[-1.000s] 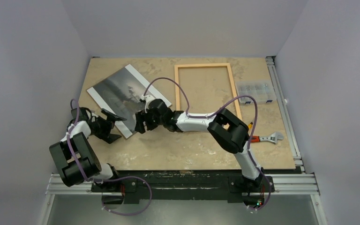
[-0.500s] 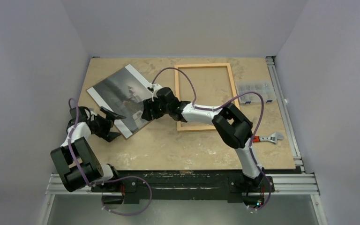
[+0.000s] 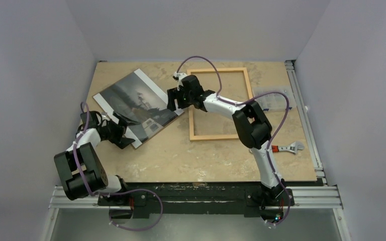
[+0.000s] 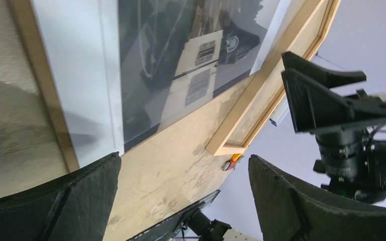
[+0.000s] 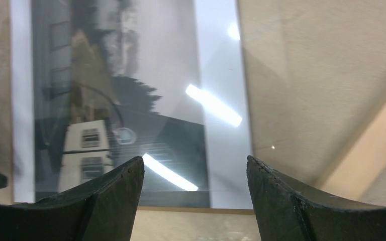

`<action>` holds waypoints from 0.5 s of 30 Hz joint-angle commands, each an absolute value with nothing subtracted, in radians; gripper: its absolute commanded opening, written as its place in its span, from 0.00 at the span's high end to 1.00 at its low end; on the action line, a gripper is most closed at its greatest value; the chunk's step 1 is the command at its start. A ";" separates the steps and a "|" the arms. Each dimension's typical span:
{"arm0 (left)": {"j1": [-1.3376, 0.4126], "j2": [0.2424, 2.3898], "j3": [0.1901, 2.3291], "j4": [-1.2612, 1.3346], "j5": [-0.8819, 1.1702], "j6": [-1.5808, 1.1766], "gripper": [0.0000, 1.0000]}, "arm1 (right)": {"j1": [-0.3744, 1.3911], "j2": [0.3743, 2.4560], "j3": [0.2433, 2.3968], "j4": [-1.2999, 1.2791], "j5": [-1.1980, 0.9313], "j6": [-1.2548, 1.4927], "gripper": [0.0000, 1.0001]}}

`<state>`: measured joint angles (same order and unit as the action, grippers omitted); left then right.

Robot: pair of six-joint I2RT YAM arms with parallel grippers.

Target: Take the photo out of the frame

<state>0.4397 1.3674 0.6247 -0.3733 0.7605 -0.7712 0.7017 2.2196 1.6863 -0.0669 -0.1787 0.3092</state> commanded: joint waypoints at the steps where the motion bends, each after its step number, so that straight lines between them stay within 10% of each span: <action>1: 0.387 1.384 0.688 -0.321 0.779 -0.797 0.07 | 0.657 2.258 1.762 -0.136 -0.235 0.237 0.27; 15: 0.364 1.509 0.743 -0.343 0.637 -0.837 0.11 | 0.586 2.377 1.877 -0.160 -0.381 0.269 0.37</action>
<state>0.3641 1.4891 0.7242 -0.3580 0.6716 -0.8207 0.5941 2.3756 1.8492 -0.1356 -0.3340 0.2710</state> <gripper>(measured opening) 0.896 0.619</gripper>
